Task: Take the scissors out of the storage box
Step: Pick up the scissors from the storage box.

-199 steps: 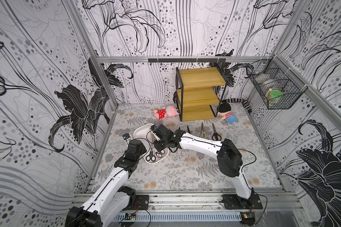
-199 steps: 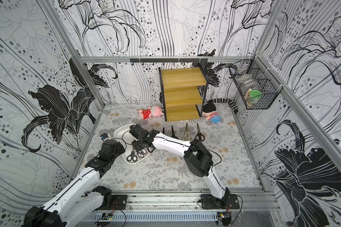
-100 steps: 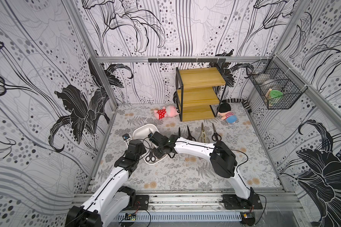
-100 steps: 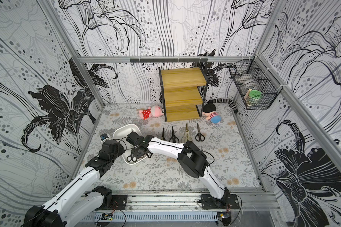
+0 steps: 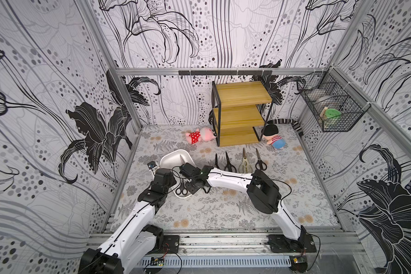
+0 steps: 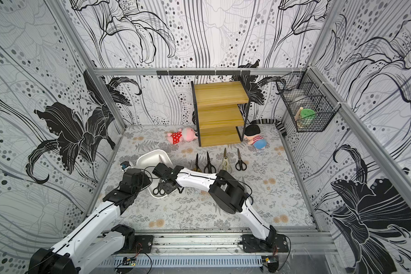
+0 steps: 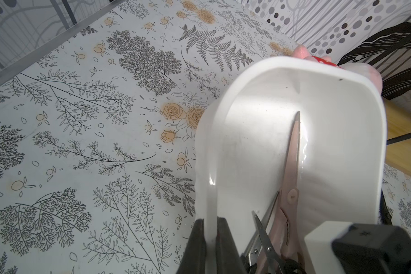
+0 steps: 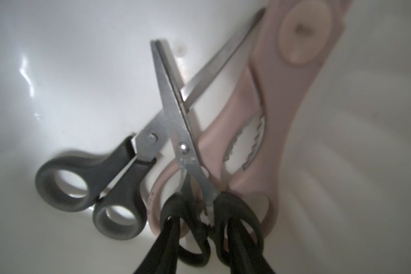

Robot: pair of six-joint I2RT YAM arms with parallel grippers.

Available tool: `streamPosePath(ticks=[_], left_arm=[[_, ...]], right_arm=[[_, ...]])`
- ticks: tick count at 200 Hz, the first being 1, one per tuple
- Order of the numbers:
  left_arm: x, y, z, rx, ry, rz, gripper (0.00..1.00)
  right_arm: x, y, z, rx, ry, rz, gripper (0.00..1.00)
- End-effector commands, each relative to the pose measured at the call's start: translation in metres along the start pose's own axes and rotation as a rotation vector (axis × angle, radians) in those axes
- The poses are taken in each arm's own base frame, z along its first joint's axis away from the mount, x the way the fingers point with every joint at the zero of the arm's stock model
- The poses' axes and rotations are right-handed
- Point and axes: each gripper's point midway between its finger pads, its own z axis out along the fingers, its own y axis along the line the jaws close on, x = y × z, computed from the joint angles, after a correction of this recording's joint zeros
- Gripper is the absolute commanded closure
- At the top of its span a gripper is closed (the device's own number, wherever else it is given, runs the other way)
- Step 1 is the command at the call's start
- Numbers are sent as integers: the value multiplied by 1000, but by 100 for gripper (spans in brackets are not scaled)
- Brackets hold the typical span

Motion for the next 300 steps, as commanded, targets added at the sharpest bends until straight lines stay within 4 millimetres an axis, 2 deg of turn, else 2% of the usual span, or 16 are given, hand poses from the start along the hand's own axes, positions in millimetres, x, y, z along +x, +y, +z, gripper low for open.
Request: streamPosePath(ticks=[1, 20, 45, 97, 177, 224, 300], left_arm=[[-24, -15, -7, 44, -71, -31, 100], [-24, -15, -6, 43, -70, -29, 100], [-24, -16, -6, 44, -69, -27, 100], [-23, -16, -4, 40, -65, -24, 100], [-22, -14, -2, 24, -57, -19, 100], [-22, -13, -3, 21, -58, -17, 100], [-23, -12, -5, 18, -63, -19, 100]], right_arm=[[16, -4, 12, 45, 56, -20, 62], [17, -6, 15, 61, 51, -15, 65], [14, -7, 14, 59, 33, -6, 77], [4, -6, -6, 48, -9, 11, 90], [-4, 1, -45, -20, -41, 44, 92], [-10, 1, -60, -34, -76, 59, 92], [-19, -6, -66, -6, -113, 88, 95]])
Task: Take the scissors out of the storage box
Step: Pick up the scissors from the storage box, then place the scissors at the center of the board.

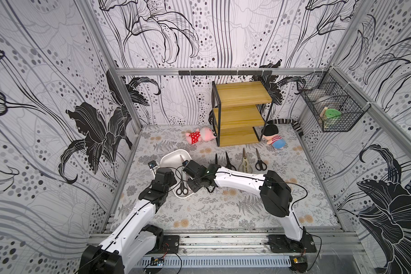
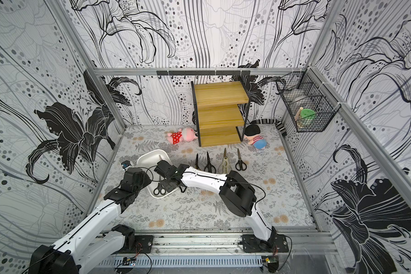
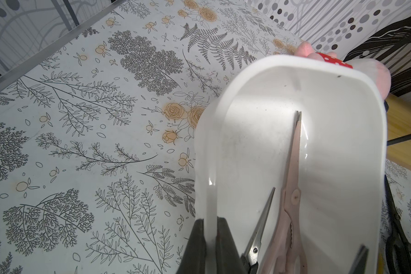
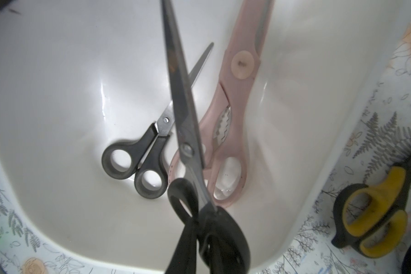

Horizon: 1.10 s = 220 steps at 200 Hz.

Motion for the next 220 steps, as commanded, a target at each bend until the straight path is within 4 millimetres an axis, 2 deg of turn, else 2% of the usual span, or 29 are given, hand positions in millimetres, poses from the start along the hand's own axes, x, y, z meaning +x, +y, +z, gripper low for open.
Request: streamPosePath(ticks=[1, 65, 67, 78, 130, 178, 197, 220], left_arm=[[-24, -13, -8, 40, -72, -30, 100], [-23, -11, -4, 20, -70, -20, 100], [-23, -11, -4, 19, -69, -21, 100], [-24, -11, -4, 19, -71, -22, 100], [-27, -9, -7, 14, -85, -23, 100], [-26, -8, -7, 6, -85, -26, 100], [-26, -8, -6, 5, -84, -23, 100], [-25, -8, -5, 6, -82, -23, 100]], right_arm=[[-10, -2, -15, 11, -35, 25, 95], [-2, -16, -32, 33, -39, 56, 95], [5, -19, -29, 39, -25, 57, 95], [11, -21, -30, 42, -14, 65, 95], [19, -35, -41, 64, -17, 93, 95], [22, -51, -67, 63, -36, 157, 95], [36, -62, -77, 70, -18, 190, 95], [72, -81, -82, 90, 50, 253, 95]])
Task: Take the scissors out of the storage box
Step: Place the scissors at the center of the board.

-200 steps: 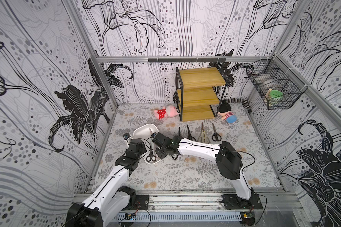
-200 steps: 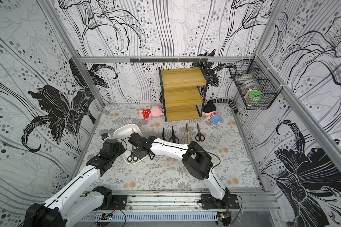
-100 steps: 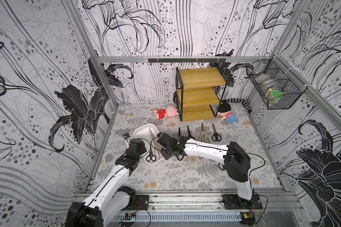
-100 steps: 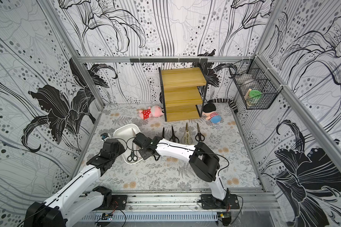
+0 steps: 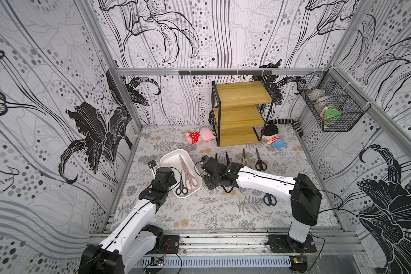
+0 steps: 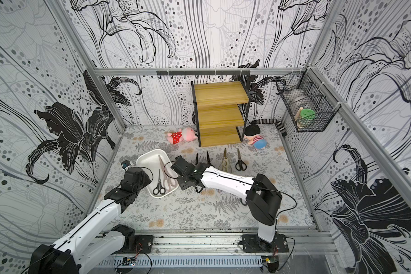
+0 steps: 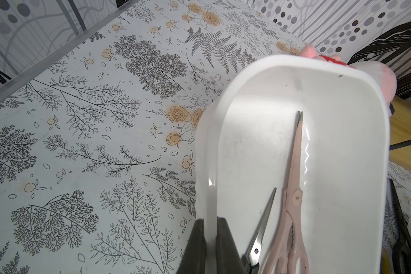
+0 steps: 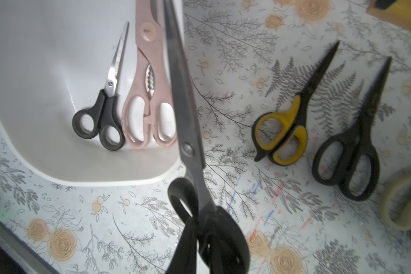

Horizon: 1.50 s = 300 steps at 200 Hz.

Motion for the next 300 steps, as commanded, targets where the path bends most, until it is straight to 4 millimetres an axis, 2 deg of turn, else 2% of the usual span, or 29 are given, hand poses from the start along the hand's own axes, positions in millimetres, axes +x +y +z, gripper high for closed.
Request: streamPosePath(ticks=[1, 10, 16, 58, 86, 116, 153, 187, 239, 300], left_arm=[[-23, -11, -5, 27, -69, -25, 100], [-21, -11, -5, 27, -63, -23, 100], [-22, -11, -5, 28, -64, -24, 100], [-21, -11, -5, 29, -59, -22, 100], [-20, -12, -5, 32, -58, -22, 100], [-19, -11, -4, 31, -54, -18, 100], [-19, -12, -4, 34, -52, -17, 100], [-19, -12, -5, 36, -54, -17, 100], [-19, -11, -5, 34, -55, -19, 100], [-20, -11, -7, 35, -61, -24, 100]], right_arm=[[32, -27, -9, 36, 77, 79, 95], [50, -38, -6, 56, 118, 111, 95], [56, -46, -14, 53, 118, 139, 95], [120, -86, -20, 48, 219, 297, 94], [144, -107, -23, 54, 244, 354, 94], [161, -126, -23, 22, 281, 393, 95], [177, -146, -19, -31, 343, 469, 94], [174, -146, -13, -62, 341, 480, 94], [184, -157, -3, -51, 375, 499, 93], [189, -163, -1, -25, 389, 502, 84]])
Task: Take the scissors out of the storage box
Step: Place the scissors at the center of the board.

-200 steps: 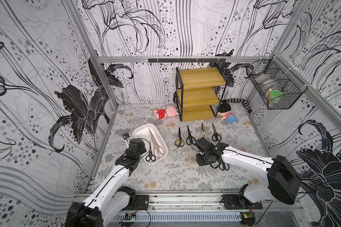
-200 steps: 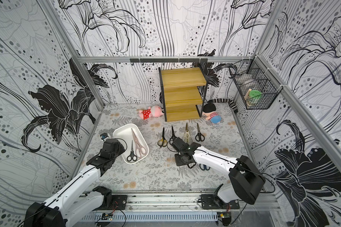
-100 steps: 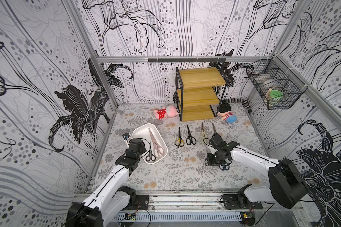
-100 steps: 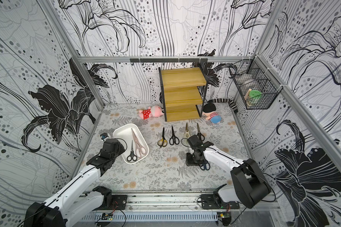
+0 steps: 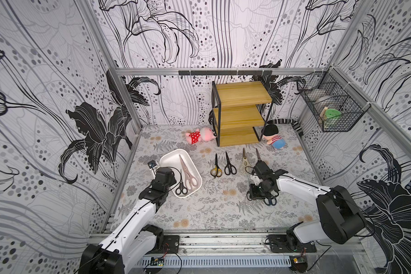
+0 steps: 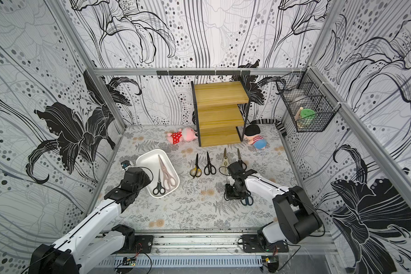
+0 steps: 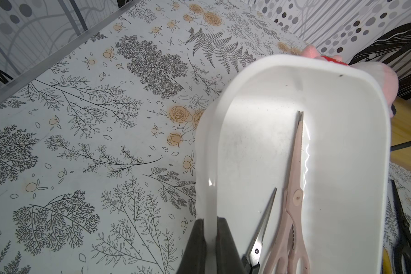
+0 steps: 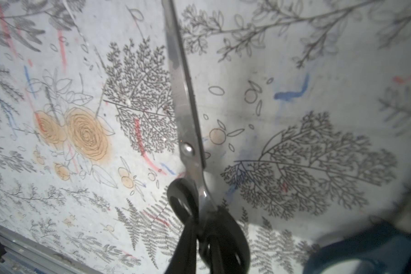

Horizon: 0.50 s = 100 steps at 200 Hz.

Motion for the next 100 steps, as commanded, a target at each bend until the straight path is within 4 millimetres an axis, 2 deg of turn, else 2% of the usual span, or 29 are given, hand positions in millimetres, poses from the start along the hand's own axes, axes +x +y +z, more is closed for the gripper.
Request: streamPosePath(ticks=[1, 60, 100], left_arm=[[-20, -11, -7, 36, -61, -27, 100], [-21, -10, -8, 36, -63, -32, 100], [-20, -10, -8, 35, -63, -33, 100]], right_arm=[[8, -9, 6, 27, 30, -8, 84], [9, -13, 8, 45, 36, -9, 80], [7, -14, 7, 53, 34, -15, 72]])
